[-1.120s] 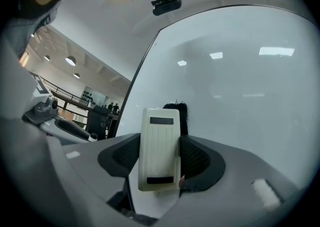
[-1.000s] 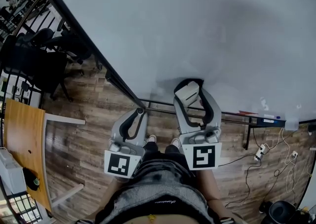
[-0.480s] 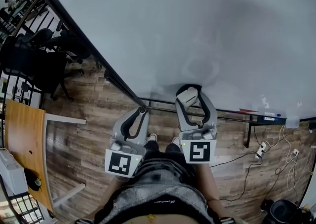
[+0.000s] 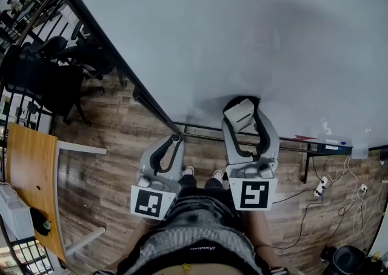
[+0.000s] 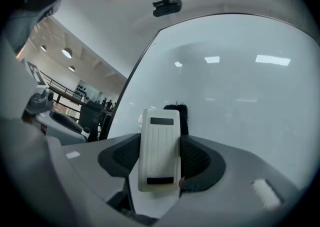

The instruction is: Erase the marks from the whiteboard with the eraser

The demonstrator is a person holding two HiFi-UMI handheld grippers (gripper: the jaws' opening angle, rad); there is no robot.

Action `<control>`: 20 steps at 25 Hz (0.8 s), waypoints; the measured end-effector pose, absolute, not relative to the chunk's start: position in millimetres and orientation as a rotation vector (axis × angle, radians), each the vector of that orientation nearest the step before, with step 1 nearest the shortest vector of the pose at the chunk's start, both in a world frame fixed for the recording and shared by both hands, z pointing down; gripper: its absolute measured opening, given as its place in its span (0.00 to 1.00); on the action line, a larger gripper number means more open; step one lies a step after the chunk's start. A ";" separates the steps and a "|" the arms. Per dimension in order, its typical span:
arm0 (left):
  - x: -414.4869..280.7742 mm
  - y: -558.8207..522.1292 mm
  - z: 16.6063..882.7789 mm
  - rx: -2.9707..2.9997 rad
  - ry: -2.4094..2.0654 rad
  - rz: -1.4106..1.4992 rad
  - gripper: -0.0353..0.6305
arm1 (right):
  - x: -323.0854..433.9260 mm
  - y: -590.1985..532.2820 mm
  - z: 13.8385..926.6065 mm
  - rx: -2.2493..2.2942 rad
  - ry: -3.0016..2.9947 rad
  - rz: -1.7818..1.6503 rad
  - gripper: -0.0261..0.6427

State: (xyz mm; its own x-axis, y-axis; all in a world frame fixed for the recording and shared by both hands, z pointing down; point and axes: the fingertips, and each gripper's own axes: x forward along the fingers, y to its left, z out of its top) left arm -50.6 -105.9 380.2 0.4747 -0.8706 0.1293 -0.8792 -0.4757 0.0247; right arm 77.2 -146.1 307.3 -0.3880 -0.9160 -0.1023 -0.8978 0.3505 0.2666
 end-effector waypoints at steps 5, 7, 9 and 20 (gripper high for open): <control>-54.2 -108.6 381.1 2.616 -1.566 0.149 0.17 | 63.5 -152.0 317.5 1.682 -2.602 -0.364 0.42; -58.2 -109.0 381.1 2.616 -1.572 0.151 0.17 | 50.7 -154.5 325.9 1.636 -2.608 -0.353 0.42; -64.2 -107.9 381.5 2.608 -1.582 0.151 0.17 | 34.5 -155.9 331.2 1.578 -2.627 -0.365 0.42; -88.9 -109.1 388.4 2.566 -1.617 0.180 0.17 | -4.2 -159.2 361.4 1.432 -2.633 -0.268 0.42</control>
